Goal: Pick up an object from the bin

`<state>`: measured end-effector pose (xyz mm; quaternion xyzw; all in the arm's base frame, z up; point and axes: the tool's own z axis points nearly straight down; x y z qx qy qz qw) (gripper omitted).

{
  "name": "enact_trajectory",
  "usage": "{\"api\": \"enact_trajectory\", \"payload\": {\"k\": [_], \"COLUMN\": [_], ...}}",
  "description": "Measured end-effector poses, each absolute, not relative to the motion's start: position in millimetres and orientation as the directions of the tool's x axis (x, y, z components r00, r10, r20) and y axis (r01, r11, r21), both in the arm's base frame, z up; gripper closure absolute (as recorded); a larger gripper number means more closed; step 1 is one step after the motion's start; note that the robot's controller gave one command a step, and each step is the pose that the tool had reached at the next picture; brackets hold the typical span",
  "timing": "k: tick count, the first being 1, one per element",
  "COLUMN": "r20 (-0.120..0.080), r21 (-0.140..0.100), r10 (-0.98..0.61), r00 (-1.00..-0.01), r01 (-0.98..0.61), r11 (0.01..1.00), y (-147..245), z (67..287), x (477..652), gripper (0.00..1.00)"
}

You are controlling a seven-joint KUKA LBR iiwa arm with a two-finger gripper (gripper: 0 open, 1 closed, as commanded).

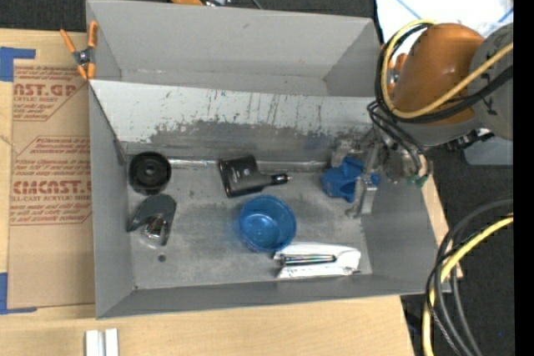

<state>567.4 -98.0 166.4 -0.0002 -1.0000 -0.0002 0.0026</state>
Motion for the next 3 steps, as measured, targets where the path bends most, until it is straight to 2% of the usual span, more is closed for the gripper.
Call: {"api": "enact_trajectory", "payload": {"k": [1,2,3], "r20": [-0.002,0.002,-0.012], "r21": [-0.001,0.000,0.002], "r10": [-0.001,0.002,0.088], "r00": [-1.000,-1.000,-0.996], "r01": [-0.001,0.002,0.088], "r11": [1.000,1.000,0.996], "y": [-98,-155,-143], "z": [170,66,70], "x": [569.3,586.4,586.7], "gripper": [0.00,0.00,0.00]}}
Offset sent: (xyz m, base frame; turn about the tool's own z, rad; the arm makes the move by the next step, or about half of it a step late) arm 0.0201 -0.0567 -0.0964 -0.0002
